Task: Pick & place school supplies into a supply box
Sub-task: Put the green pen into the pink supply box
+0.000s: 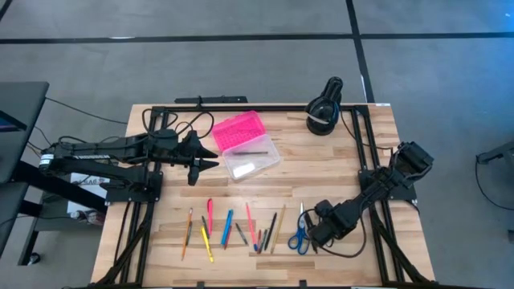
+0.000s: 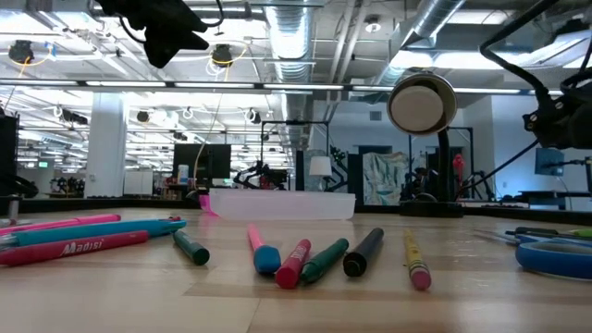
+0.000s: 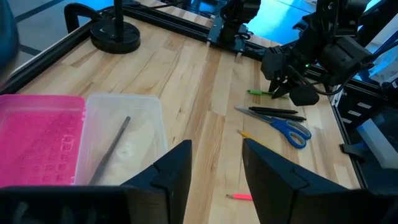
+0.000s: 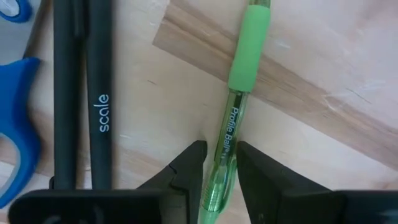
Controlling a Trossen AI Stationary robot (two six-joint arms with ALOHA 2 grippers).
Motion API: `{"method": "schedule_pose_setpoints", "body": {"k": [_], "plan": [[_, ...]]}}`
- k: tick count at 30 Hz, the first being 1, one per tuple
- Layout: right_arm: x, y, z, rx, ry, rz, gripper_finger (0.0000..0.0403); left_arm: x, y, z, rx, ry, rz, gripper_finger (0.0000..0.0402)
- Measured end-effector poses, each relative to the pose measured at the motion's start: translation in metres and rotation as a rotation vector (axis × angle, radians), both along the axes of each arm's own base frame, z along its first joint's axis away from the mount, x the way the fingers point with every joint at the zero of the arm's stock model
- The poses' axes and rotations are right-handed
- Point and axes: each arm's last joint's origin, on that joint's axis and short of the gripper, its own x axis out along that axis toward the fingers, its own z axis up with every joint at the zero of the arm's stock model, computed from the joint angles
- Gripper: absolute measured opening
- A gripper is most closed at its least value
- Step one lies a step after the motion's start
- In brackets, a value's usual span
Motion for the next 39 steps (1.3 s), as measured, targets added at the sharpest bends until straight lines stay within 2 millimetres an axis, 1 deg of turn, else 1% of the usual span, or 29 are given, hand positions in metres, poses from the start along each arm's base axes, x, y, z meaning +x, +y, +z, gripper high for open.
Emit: {"method": "schedule_pose_setpoints", "body": {"k": [2,7,10,12,17,25,32,35,39], "plan": [[0.0004,0.0001,0.0000,0.010,0.001,0.011,0.0074,0.0000,0.0000,0.0000,0.000,0.000,0.000,0.0137],[0.0008,0.0004,0.0003,0.014,0.000,0.010,0.0029,0.0000,0.0000,0.0000,0.000,0.000,0.000,0.0137],[0.0008,0.0003,0.0003,0.017,0.002,0.008,0.0012,0.0000,0.0000,0.0000,-0.001,0.000,0.000,0.0137],[0.0008,0.0003,0.0003,0.017,0.003,0.008,0.0012,0.0000,0.0000,0.0000,-0.001,0.000,0.000,0.0137],[0.0009,0.0000,0.0002,0.020,0.005,0.007,0.0033,0.0000,0.0000,0.0000,-0.001,0.000,0.000,0.0137],[0.0006,-0.0004,0.0002,0.015,0.010,-0.010,0.0033,0.0000,0.0000,-0.0001,0.001,0.001,0.001,0.0137],[0.0029,-0.0042,0.0000,0.022,0.019,-0.013,0.0050,-0.0001,0.0004,-0.0001,0.012,0.002,0.008,0.0137],[0.0037,-0.0056,0.0000,0.028,0.024,-0.011,0.0044,-0.0001,0.0003,-0.0001,0.012,0.002,0.008,0.0137],[0.0040,-0.0065,-0.0002,0.028,0.027,0.004,0.0025,-0.0001,0.0003,-0.0001,0.012,0.002,0.007,0.0137]]}}
